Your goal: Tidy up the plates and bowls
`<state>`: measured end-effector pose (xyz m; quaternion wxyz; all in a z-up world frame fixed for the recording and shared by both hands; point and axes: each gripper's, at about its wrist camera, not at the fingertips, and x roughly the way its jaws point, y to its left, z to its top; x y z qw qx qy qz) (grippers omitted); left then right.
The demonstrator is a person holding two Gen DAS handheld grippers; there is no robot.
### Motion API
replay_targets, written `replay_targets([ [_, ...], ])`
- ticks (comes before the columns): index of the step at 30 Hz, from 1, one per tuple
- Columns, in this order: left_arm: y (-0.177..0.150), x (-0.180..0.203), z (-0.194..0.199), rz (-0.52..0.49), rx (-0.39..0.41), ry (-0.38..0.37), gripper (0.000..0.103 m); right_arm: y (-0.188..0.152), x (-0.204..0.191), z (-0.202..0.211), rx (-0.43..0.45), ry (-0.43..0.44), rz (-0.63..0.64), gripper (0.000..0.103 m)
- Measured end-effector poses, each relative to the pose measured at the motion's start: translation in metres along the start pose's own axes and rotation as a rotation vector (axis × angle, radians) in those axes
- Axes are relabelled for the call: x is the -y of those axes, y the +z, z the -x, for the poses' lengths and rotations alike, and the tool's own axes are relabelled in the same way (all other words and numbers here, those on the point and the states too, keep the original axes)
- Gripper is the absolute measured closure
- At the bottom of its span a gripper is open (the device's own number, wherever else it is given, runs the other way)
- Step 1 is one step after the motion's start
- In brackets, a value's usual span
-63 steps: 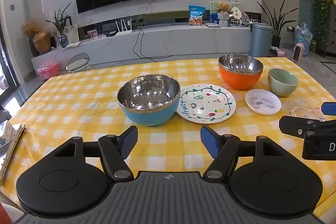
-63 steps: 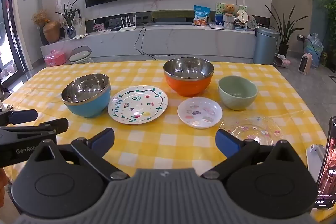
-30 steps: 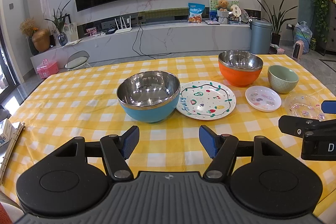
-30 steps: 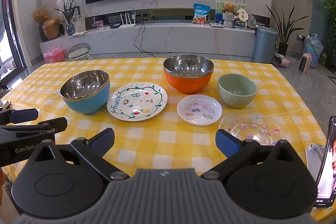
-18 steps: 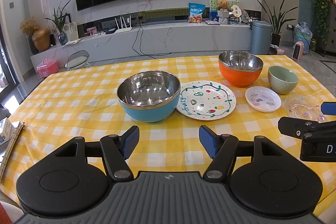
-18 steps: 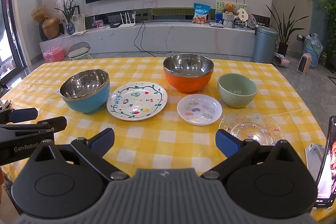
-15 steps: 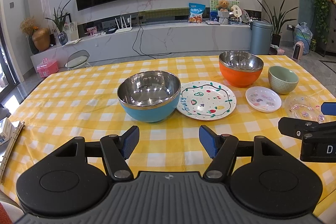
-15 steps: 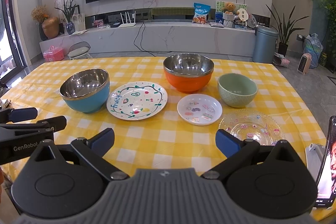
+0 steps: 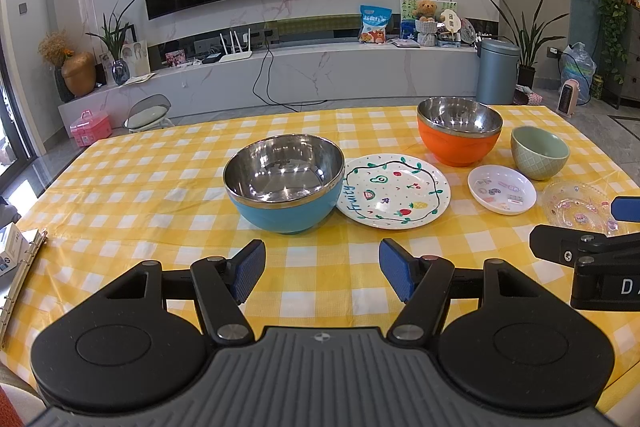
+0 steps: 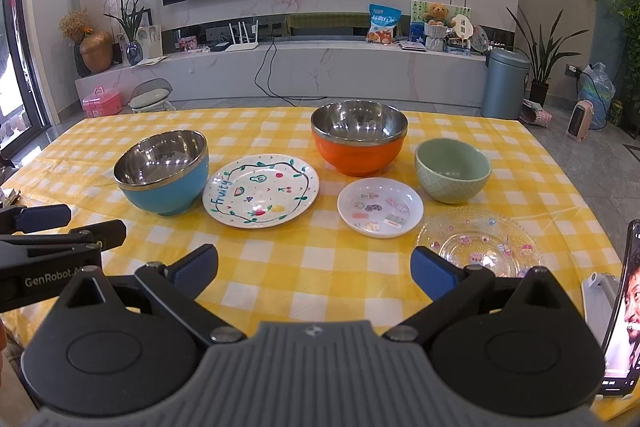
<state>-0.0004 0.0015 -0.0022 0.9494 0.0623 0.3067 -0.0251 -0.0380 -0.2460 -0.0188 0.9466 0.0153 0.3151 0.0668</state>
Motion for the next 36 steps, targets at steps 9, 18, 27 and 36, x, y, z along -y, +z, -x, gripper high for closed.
replay_targets([
  [9,-0.0002,-0.0001,0.0002,0.003,-0.002,-0.001,0.026,0.0001,-0.0001,-0.0005,-0.002,-0.001,0.001,0.003],
  [18,-0.0002,0.0001,0.0003,0.003,-0.002,-0.002,0.026,0.0002,-0.0004,-0.0007,-0.003,-0.001,0.001,0.003],
  [27,-0.0007,0.0009,0.0004,0.003,-0.004,-0.002,0.026,-0.0030,-0.0005,-0.0020,-0.005,-0.002,0.004,0.003],
  [36,-0.0024,0.0047,0.0012,0.009,-0.018,-0.015,0.026,-0.0021,-0.0007,-0.0016,-0.007,-0.002,0.004,0.003],
])
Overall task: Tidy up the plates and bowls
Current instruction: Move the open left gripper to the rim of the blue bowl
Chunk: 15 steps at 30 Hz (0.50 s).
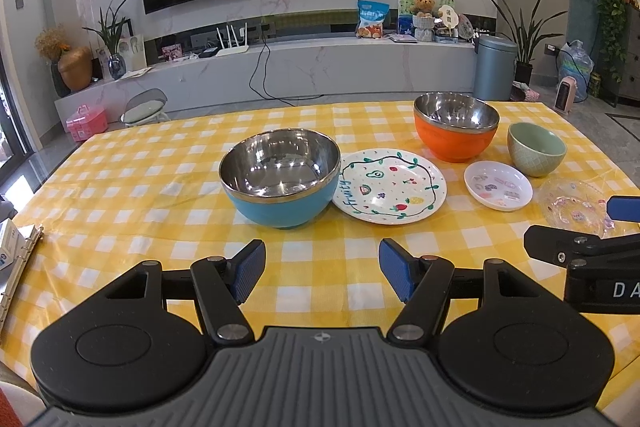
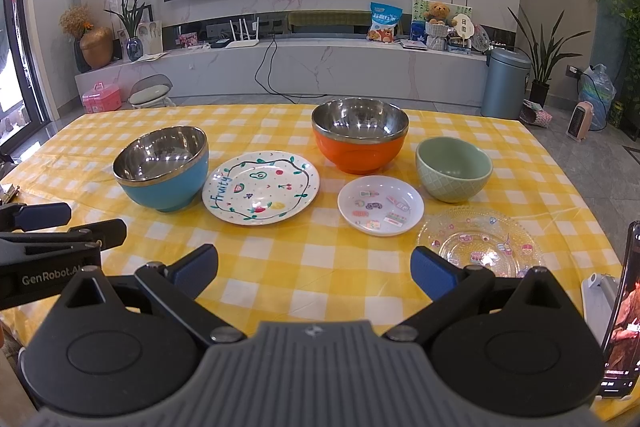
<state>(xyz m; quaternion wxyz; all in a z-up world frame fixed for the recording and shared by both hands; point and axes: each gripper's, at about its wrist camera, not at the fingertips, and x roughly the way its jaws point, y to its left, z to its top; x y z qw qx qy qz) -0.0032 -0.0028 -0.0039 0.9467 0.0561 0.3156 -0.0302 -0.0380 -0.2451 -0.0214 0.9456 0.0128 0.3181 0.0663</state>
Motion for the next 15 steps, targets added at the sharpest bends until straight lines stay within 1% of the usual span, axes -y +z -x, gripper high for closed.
replay_targets([
  [3,0.005,-0.004,0.001,0.024,-0.021,-0.023,0.027,-0.002,0.002,-0.004,-0.015,0.005,-0.008,0.003],
  [7,0.018,-0.016,0.003,0.065,-0.038,-0.049,0.027,-0.001,0.007,-0.007,-0.033,0.024,-0.059,0.003],
  [10,0.033,-0.027,0.003,0.076,-0.041,-0.061,0.027,0.009,0.002,-0.011,-0.049,0.023,-0.063,0.003],
  [13,0.050,-0.035,-0.002,0.061,-0.052,-0.051,0.027,0.024,-0.009,-0.014,-0.040,0.016,-0.043,0.003],
  [15,0.061,-0.041,-0.008,0.061,-0.065,-0.051,0.027,0.034,-0.015,-0.019,-0.042,0.026,-0.042,0.003],
])
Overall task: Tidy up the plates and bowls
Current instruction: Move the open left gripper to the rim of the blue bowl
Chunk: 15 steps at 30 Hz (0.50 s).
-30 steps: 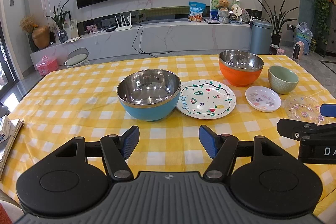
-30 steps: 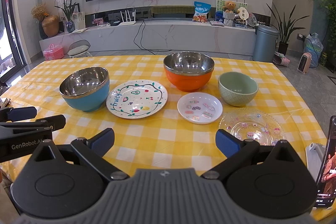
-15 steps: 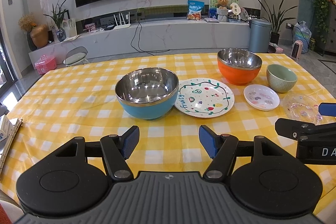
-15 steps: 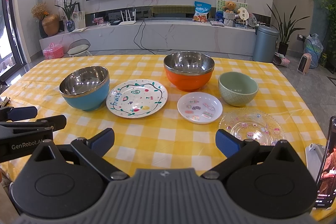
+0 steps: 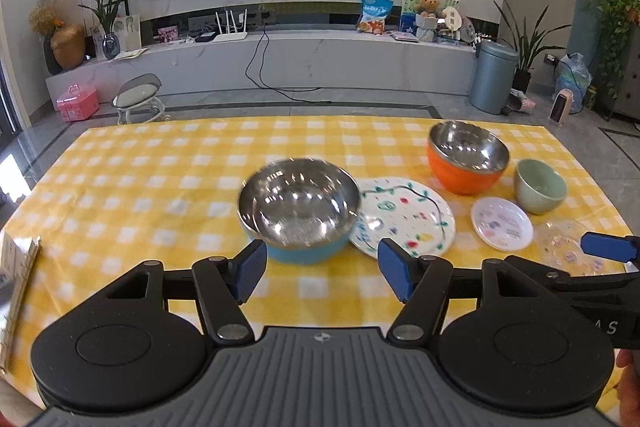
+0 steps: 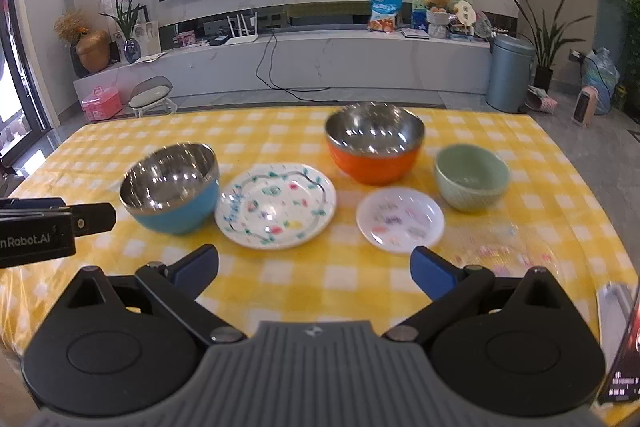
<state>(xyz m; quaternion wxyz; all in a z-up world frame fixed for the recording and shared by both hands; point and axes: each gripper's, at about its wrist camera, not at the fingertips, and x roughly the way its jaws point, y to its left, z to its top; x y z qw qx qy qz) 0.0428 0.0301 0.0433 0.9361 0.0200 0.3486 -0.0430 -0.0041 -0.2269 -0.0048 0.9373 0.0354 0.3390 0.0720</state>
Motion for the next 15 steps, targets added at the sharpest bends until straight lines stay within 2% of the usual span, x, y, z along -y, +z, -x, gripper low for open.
replay_targets([
  [6,0.031,-0.027,-0.025,0.005,-0.066,-0.046,0.027,0.028,-0.021,-0.028,-0.024,0.039,-0.034,0.003],
  [12,0.053,-0.056,-0.058,0.051,-0.084,-0.027,0.028,0.046,-0.044,-0.060,-0.039,0.074,-0.028,0.003],
  [15,0.058,-0.064,-0.075,0.058,-0.099,-0.004,0.028,0.054,-0.052,-0.077,-0.055,0.086,-0.029,0.010],
])
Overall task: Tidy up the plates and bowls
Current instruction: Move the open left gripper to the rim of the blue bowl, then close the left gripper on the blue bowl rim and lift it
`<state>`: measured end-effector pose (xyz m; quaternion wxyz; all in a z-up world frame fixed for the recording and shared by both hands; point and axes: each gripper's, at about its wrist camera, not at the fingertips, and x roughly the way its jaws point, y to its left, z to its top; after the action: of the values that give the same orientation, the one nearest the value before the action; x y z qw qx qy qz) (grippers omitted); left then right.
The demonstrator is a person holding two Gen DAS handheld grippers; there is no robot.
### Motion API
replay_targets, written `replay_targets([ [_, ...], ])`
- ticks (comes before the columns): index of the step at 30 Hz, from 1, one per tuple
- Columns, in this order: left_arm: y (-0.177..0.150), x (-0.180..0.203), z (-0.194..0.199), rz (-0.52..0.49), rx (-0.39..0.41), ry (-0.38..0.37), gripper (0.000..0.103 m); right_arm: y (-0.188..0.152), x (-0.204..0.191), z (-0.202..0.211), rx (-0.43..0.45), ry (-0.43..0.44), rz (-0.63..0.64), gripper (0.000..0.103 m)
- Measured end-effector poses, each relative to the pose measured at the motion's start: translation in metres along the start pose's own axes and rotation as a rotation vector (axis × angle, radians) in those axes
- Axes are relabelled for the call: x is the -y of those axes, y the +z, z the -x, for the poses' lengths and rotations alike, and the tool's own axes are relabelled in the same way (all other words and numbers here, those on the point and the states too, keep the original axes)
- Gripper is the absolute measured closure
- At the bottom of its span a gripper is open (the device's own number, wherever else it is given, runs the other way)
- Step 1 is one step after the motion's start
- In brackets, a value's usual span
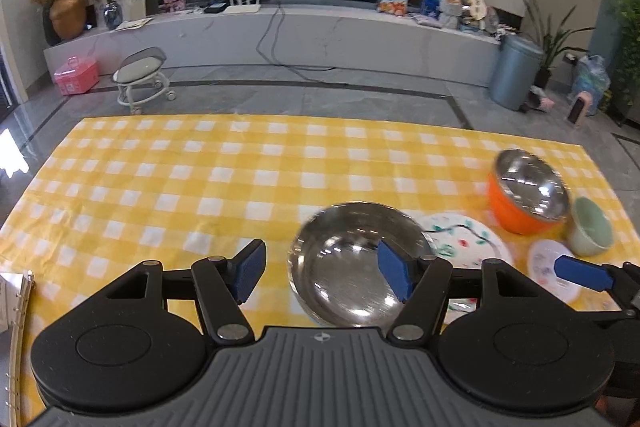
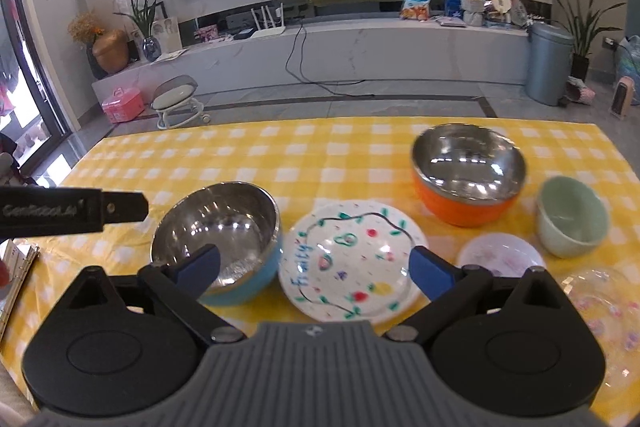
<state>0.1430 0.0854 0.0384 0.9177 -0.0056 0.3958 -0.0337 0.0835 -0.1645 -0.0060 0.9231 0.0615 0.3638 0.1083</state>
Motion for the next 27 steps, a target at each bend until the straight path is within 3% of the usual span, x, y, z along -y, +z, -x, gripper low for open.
replay_targets([
  [7,-0.002,-0.026,-0.034,0.091,-0.046,-0.007,0.028,0.013,0.000,-0.035,-0.012,0.033,-0.044,0.010],
  [11,-0.006,-0.034,-0.047,0.125,-0.064,-0.020,0.028,0.009,0.004,-0.055,-0.052,0.048,-0.088,0.021],
  [13,-0.008,-0.035,-0.053,0.138,-0.076,-0.018,0.028,0.006,0.005,-0.061,-0.076,0.056,-0.101,0.022],
  [15,-0.011,-0.037,-0.057,0.153,-0.091,-0.027,0.034,0.004,0.004,-0.065,-0.093,0.068,-0.101,0.022],
  [20,-0.017,-0.034,-0.063,0.157,-0.107,-0.046,0.052,-0.003,-0.004,-0.075,-0.133,0.079,-0.077,0.038],
  [27,-0.021,-0.030,-0.068,0.140,-0.115,-0.048,0.076,-0.008,-0.008,-0.077,-0.141,0.106,-0.073,0.052],
])
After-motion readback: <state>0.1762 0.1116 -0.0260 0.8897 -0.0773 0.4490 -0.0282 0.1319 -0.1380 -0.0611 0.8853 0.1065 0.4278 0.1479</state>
